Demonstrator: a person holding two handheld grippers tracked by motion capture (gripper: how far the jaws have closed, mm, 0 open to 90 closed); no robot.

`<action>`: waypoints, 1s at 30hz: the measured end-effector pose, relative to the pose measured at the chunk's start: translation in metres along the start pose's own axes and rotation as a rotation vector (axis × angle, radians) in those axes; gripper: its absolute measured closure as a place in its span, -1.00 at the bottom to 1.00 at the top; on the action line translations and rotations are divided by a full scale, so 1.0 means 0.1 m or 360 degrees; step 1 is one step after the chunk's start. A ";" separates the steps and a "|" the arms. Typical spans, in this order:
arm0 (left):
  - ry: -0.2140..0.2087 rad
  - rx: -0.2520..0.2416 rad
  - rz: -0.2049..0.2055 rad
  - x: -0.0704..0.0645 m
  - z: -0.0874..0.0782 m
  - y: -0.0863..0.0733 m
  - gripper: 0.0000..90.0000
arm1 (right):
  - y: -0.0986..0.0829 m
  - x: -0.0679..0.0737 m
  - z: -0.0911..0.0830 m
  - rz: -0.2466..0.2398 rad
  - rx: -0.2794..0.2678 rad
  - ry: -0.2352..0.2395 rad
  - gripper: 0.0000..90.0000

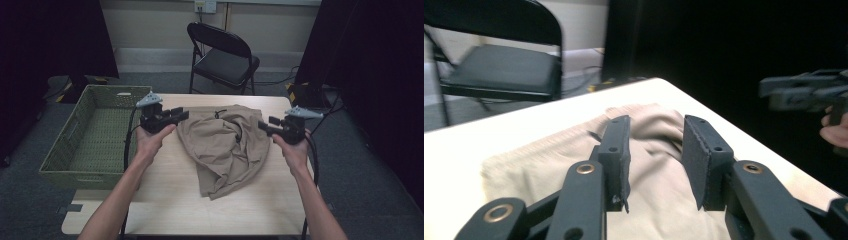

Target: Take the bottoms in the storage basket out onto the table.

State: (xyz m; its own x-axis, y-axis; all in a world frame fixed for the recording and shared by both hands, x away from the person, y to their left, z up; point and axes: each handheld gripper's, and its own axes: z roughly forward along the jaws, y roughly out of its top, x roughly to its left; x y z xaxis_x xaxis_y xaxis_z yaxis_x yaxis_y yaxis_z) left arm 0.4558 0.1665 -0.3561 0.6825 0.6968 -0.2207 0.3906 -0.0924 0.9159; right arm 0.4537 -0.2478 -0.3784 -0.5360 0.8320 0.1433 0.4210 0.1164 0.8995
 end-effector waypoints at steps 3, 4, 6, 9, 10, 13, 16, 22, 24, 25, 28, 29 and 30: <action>-0.0050 0.0060 0.0011 -0.11 0.01 -0.15 0.40 | -0.25 0.16 -0.01 -0.0043 0.0108 0.0021 -0.01; -0.0087 0.0081 0.0031 -0.18 0.02 -0.22 0.38 | -0.31 0.19 -0.02 -0.0051 0.0124 0.0033 -0.01; -0.0134 0.0110 0.0054 -0.27 0.04 -0.30 0.35 | -0.48 0.31 -0.06 -0.0085 0.0185 0.0051 -0.01; -0.0204 0.0177 0.0061 -0.42 0.15 -0.45 0.24 | -0.68 0.41 -0.10 -0.0101 0.0272 0.0036 -0.05; -0.0233 0.0208 0.0067 -0.47 0.21 -0.50 0.20 | -0.75 0.43 -0.11 -0.0086 0.0287 0.0037 -0.08; -0.0312 0.0288 0.0068 -0.62 0.44 -0.68 0.13 | -0.90 0.43 -0.12 -0.0066 0.0326 -0.0007 -0.14; -0.0346 0.0386 0.0105 -0.71 0.65 -0.82 0.07 | -1.00 0.36 -0.08 0.0000 0.0364 -0.0031 -0.20; -0.0379 0.0484 0.0103 -0.84 0.91 -1.03 -0.11 | -1.09 0.28 0.02 0.0080 0.0382 -0.0042 -0.28; -0.0366 0.0512 0.0134 -0.87 0.94 -1.07 -0.13 | -1.09 0.30 0.04 0.0078 0.0376 -0.0036 -0.28; -0.0347 0.0527 0.0152 -0.87 0.95 -1.09 -0.10 | -1.10 0.32 0.05 0.0075 0.0377 -0.0039 -0.28; -0.0289 0.0592 0.0218 -0.86 0.99 -1.17 0.22 | -1.14 0.35 0.11 0.0050 0.0435 -0.0055 -0.28; -0.0273 0.0613 0.0254 -0.86 1.00 -1.19 0.43 | -1.15 0.36 0.12 0.0045 0.0448 -0.0056 -0.26; -0.0257 0.0633 0.0272 -0.83 1.00 -1.20 0.57 | -1.15 0.35 0.14 0.0047 0.0453 -0.0048 -0.24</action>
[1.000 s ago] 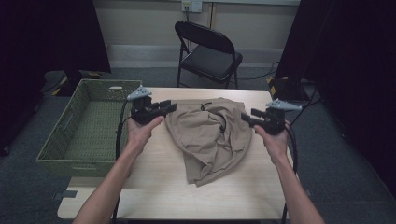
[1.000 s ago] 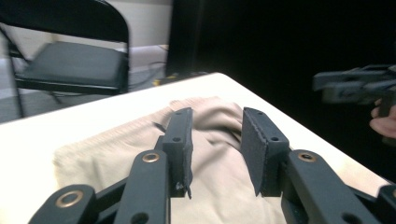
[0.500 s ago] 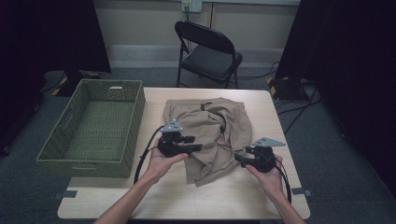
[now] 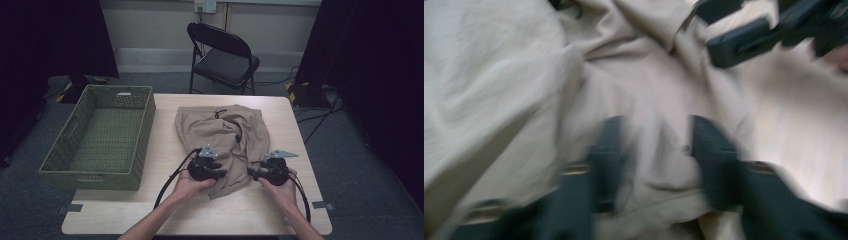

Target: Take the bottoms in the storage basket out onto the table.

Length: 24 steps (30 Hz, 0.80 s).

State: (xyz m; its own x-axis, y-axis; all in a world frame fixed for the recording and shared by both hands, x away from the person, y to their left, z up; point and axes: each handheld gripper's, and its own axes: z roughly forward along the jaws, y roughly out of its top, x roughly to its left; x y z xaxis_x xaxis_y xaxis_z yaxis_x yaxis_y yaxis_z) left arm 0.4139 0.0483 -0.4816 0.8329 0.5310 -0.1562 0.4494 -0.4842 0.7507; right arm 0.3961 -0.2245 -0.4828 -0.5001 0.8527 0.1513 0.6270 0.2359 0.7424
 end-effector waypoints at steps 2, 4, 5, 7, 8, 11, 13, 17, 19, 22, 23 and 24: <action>0.0014 -0.0021 -0.0044 0.08 -0.02 -0.03 0.90 | 0.00 -0.01 0.03 -0.0008 0.0023 0.0013 -0.07; 0.0030 -0.0037 -0.0078 0.15 -0.05 -0.04 0.98 | -0.01 -0.03 0.05 -0.0019 0.0039 0.0006 0.09; 0.0035 -0.0044 -0.0092 0.18 -0.08 -0.05 0.99 | -0.01 -0.04 0.06 -0.0009 0.0047 0.0005 0.35; 0.0056 -0.0073 -0.0104 0.22 -0.15 -0.05 1.00 | 0.00 -0.07 0.06 -0.0018 0.0050 0.0020 0.74; 0.0072 -0.0092 -0.0103 0.24 -0.21 -0.04 1.00 | 0.00 -0.07 0.05 -0.0017 0.0058 0.0013 0.90; 0.0105 -0.0149 -0.0120 0.28 -0.36 -0.02 1.00 | 0.05 -0.12 -0.05 0.0021 -0.0023 0.0013 0.99; 0.0146 -0.0198 -0.0135 0.31 -0.50 -0.02 1.00 | 0.07 -0.17 -0.12 0.0025 -0.0062 -0.0015 0.99; 0.0173 -0.0265 -0.0172 0.39 -0.73 -0.03 1.00 | 0.05 -0.34 -0.29 0.0067 -0.0101 -0.0073 0.99; 0.0193 -0.0267 -0.0189 0.43 -0.80 -0.04 1.00 | 0.03 -0.43 -0.37 0.0076 -0.0115 -0.0110 0.99; 0.0232 -0.0275 -0.0216 0.48 -0.87 -0.07 1.00 | -0.02 -0.57 -0.46 0.0052 -0.0105 -0.0201 0.99; 0.0248 -0.0270 -0.0224 0.50 -0.89 -0.08 1.00 | -0.04 -0.61 -0.48 0.0065 -0.0101 -0.0227 0.99; 0.0274 -0.0259 -0.0229 0.51 -0.89 -0.10 1.00 | -0.06 -0.66 -0.50 0.0082 -0.0103 -0.0251 0.99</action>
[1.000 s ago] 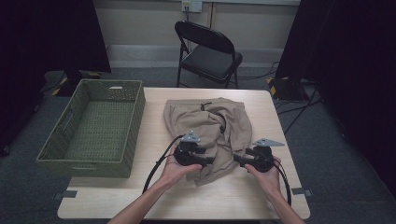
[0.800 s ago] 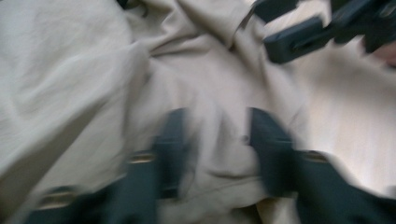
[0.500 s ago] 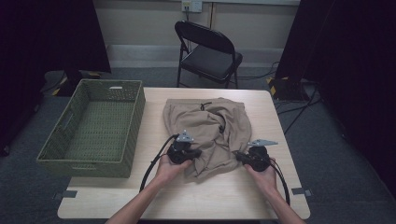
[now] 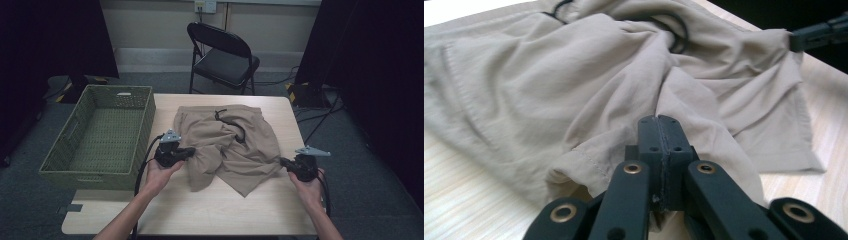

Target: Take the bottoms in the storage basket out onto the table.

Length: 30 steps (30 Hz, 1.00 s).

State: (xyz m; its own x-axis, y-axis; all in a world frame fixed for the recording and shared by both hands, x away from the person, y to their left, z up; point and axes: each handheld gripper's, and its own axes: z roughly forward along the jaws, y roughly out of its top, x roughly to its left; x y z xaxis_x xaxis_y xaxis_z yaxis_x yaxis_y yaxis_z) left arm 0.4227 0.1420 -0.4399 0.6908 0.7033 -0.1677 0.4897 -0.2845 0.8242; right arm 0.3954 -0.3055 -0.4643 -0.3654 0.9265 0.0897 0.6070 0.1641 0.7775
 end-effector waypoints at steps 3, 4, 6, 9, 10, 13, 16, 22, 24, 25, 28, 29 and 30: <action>0.0071 0.0101 -0.0031 0.06 0.02 -0.06 1.00 | -0.01 -0.11 -0.02 0.0010 0.0003 -0.0090 0.96; 0.0081 0.0110 -0.0075 0.09 0.04 -0.08 1.00 | -0.01 -0.13 -0.03 0.0028 -0.0007 -0.0079 0.87; 0.0075 0.0116 -0.0094 0.13 0.07 -0.13 0.99 | 0.01 -0.09 -0.05 -0.0002 -0.0013 -0.0084 0.61; 0.0029 0.0077 -0.0138 0.16 0.08 -0.17 0.95 | 0.05 0.09 -0.13 -0.0053 -0.0084 -0.0022 0.38; 0.0021 0.0076 -0.0124 0.15 0.06 -0.17 0.87 | 0.07 0.16 -0.14 -0.0085 -0.0105 0.0021 0.36; -0.0014 0.0003 -0.0096 0.09 0.00 -0.10 0.64 | 0.09 0.41 -0.11 -0.0135 -0.0102 0.0199 0.35; -0.0019 -0.0066 -0.0050 0.00 -0.05 -0.02 0.47 | 0.11 0.68 0.01 -0.0227 -0.0040 0.0353 0.48; -0.0139 -0.0015 0.0066 -0.25 0.18 0.05 0.36 | 0.18 1.13 0.35 -0.0326 0.0058 0.0526 0.48; -0.0158 0.0044 0.0074 -0.29 0.32 0.02 0.20 | 0.20 1.25 0.46 -0.0354 0.0088 0.0549 0.37; -0.0138 0.0080 0.0084 -0.31 0.38 0.00 0.10 | 0.20 1.30 0.51 -0.0371 0.0103 0.0559 0.30; -0.0100 0.0147 0.0096 -0.32 0.51 -0.06 -0.02 | 0.15 1.38 0.63 -0.0389 0.0160 0.0575 0.16; -0.0071 0.0165 0.0100 -0.31 0.52 -0.08 0.02 | 0.13 1.40 0.66 -0.0397 0.0172 0.0582 0.12; -0.0039 0.0187 0.0117 -0.29 0.53 -0.09 0.20 | 0.10 1.40 0.67 -0.0404 0.0180 0.0581 0.07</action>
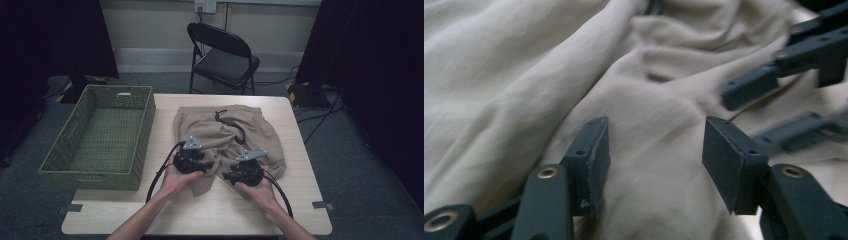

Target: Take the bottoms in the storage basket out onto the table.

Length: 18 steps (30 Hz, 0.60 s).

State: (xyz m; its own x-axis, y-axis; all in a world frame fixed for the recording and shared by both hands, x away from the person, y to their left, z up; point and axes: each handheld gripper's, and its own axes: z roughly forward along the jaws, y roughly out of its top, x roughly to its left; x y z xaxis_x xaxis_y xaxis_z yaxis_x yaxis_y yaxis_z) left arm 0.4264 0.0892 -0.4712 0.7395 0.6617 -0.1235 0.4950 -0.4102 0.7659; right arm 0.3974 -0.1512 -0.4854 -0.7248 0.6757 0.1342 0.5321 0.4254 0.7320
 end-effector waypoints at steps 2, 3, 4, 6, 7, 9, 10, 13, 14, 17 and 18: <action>0.0060 0.0058 0.0039 0.07 0.00 -0.05 0.64 | -0.03 0.01 0.01 -0.0016 0.0005 0.0015 0.03; 0.0067 0.0066 0.0031 0.12 -0.01 -0.07 0.79 | -0.04 0.01 0.01 -0.0018 0.0005 0.0017 0.00; 0.0065 0.0067 0.0015 0.16 -0.02 -0.09 0.94 | -0.06 0.01 0.02 -0.0020 0.0006 0.0020 -0.03; 0.0063 0.0037 -0.0048 0.25 -0.07 -0.13 1.00 | -0.08 0.03 0.04 -0.0042 0.0024 0.0022 -0.05; 0.0060 0.0035 -0.0064 0.27 -0.09 -0.14 1.00 | -0.09 0.04 0.05 -0.0052 0.0035 0.0022 -0.06; 0.0063 0.0019 -0.0092 0.30 -0.12 -0.15 1.00 | -0.09 0.06 0.06 -0.0072 0.0035 0.0015 -0.06; 0.0041 -0.0009 -0.0110 0.31 -0.13 -0.15 1.00 | -0.09 0.06 0.06 -0.0075 0.0036 0.0011 -0.04; -0.0053 -0.0089 -0.0137 0.26 -0.15 -0.11 0.63 | -0.09 0.07 0.07 -0.0118 0.0033 -0.0021 0.05; -0.0081 -0.0103 -0.0131 0.23 -0.13 -0.10 0.49 | -0.10 0.08 0.07 -0.0141 0.0033 -0.0037 0.09; -0.0155 -0.0094 -0.0082 0.12 -0.04 -0.07 0.09 | -0.12 0.10 0.06 -0.0198 0.0014 -0.0092 0.23; -0.0166 -0.0085 -0.0072 0.08 0.00 -0.06 0.03 | -0.13 0.10 0.06 -0.0196 0.0006 -0.0101 0.26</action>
State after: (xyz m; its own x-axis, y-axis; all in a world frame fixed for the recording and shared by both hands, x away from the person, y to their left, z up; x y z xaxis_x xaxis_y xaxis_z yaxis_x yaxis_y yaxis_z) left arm 0.4295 0.0969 -0.4768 0.7618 0.6087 -0.2217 0.5060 -0.3454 0.7903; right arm 0.3864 -0.1464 -0.4976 -0.7556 0.6550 0.0009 0.4427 0.5097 0.7377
